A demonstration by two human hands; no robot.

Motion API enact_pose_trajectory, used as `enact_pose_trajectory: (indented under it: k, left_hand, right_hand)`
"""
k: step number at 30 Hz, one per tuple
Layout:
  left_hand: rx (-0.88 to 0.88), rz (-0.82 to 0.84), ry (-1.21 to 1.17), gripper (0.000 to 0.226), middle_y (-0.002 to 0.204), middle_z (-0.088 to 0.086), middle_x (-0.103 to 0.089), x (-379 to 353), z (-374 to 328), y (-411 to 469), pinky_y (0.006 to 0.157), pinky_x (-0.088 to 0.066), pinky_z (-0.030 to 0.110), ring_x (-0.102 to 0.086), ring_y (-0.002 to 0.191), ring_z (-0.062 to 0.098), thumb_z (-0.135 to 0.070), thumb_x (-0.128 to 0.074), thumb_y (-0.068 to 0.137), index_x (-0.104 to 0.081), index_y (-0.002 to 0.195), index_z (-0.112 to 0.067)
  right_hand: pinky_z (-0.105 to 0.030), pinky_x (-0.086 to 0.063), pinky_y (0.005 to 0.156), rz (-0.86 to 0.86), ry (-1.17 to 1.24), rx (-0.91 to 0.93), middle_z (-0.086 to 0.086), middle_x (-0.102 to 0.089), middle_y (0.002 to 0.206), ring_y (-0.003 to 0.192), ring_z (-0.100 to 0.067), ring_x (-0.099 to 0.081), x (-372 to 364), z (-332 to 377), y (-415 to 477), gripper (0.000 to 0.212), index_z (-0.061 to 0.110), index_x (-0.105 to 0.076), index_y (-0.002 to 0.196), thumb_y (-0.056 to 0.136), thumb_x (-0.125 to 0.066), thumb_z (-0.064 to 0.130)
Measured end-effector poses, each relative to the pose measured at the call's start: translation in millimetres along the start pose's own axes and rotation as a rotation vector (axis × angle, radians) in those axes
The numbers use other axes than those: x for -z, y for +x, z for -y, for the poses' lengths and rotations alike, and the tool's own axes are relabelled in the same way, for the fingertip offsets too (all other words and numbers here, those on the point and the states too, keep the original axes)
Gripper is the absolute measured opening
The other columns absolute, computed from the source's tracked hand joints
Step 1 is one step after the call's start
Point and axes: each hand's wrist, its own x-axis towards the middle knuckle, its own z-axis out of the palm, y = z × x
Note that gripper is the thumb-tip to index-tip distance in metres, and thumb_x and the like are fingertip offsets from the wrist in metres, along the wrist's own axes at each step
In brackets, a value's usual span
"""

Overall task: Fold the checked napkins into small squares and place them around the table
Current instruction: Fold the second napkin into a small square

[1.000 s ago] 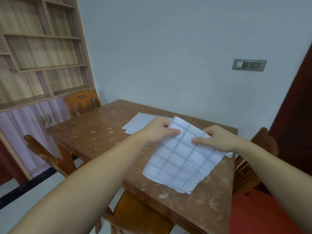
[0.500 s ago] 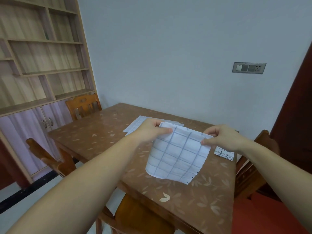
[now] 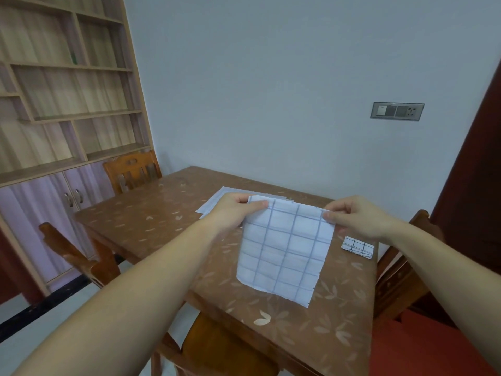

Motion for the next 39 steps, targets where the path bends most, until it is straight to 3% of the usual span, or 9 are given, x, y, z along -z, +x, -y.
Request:
enact_pose_trajectory:
  k: [11,14,17,19,22,26,28,32,39]
  left_hand:
    - [0.042,0.063,-0.166,0.027,0.084,-0.003,-0.074,3,-7,1,0.075,-0.047,0.032,-0.066,0.077,0.015,-0.032,-0.058,0.096,-0.078,0.081,-0.022]
    - [0.022,0.099,-0.191,0.020,0.089,0.003,-0.074,-3,-10,1,0.079,-0.047,0.033,-0.066,0.084,0.020,-0.030,-0.061,0.094,-0.076,0.089,-0.019]
    - [-0.025,0.140,-0.187,0.025,0.094,0.010,-0.073,-14,-15,0,0.073,-0.052,0.029,-0.067,0.085,0.023,-0.027,-0.062,0.093,-0.073,0.101,-0.006]
    - [-0.048,0.163,-0.157,0.026,0.096,0.012,-0.073,-18,-20,-2,0.067,-0.053,0.026,-0.069,0.085,0.021,-0.026,-0.063,0.092,-0.073,0.105,-0.005]
    - [-0.070,0.142,-0.137,0.026,0.090,0.011,-0.073,-20,-23,-4,0.058,-0.051,0.020,-0.069,0.077,0.017,-0.024,-0.066,0.090,-0.073,0.104,-0.002]
    - [-0.153,0.112,-0.139,0.026,0.099,0.018,-0.074,-17,-20,-5,0.075,-0.056,0.031,-0.070,0.086,0.022,-0.024,-0.067,0.090,-0.074,0.098,0.000]
    - [-0.175,0.083,-0.132,0.019,0.096,0.014,-0.075,-15,-19,-4,0.080,-0.055,0.031,-0.070,0.087,0.020,-0.024,-0.069,0.089,-0.078,0.092,-0.007]
    - [-0.241,-0.080,-0.102,0.011,0.079,0.000,-0.074,-16,-18,-2,0.067,-0.050,0.022,-0.064,0.070,0.007,-0.021,-0.072,0.086,-0.078,0.081,-0.013]
    - [-0.244,-0.165,0.035,0.030,0.066,0.004,-0.065,-5,-13,-10,0.056,-0.041,0.021,-0.053,0.056,0.006,-0.025,-0.075,0.084,-0.069,0.063,-0.005]
  right_hand:
    - [-0.054,-0.052,0.090,0.104,-0.058,-0.011,-0.010,-0.074,0.093,0.079,-0.023,-0.069,8,3,-2,0.021,0.019,-0.074,0.091,0.094,-0.059,0.033]
    - [-0.026,-0.052,0.087,-0.060,0.044,0.034,0.001,-0.077,0.095,0.087,-0.006,-0.069,-2,16,2,0.013,0.023,-0.073,0.099,0.087,-0.072,0.028]
    - [-0.022,-0.050,0.083,-0.189,0.171,0.117,0.010,-0.076,0.093,0.089,0.000,-0.068,-20,40,10,0.019,0.025,-0.075,0.097,0.082,-0.076,0.037]
    - [-0.020,-0.048,0.075,-0.119,0.108,0.164,0.016,-0.074,0.081,0.077,0.002,-0.066,-32,54,15,0.015,0.025,-0.076,0.087,0.084,-0.073,0.039]
    - [-0.023,-0.032,0.055,-0.086,0.007,0.202,0.016,-0.048,0.050,0.050,-0.002,-0.040,-44,63,20,0.033,0.028,-0.067,0.057,0.089,-0.067,0.035]
    - [-0.020,-0.023,0.047,-0.085,-0.002,0.202,0.015,-0.032,0.040,0.042,-0.005,-0.029,-46,68,22,0.053,0.029,-0.054,0.039,0.090,-0.068,0.027]
    - [-0.019,-0.028,0.050,-0.079,0.042,0.218,0.016,-0.039,0.044,0.045,-0.002,-0.033,-46,67,23,0.045,0.026,-0.061,0.046,0.091,-0.067,0.027]
    - [-0.029,-0.037,0.063,-0.130,0.084,0.319,0.001,-0.056,0.067,0.064,-0.008,-0.047,-47,69,27,0.031,0.008,-0.070,0.077,0.096,-0.060,0.031]
    - [-0.020,-0.036,0.054,-0.329,0.083,0.293,0.011,-0.056,0.061,0.054,-0.004,-0.044,-27,75,33,0.029,0.013,-0.067,0.076,0.098,-0.055,0.026]
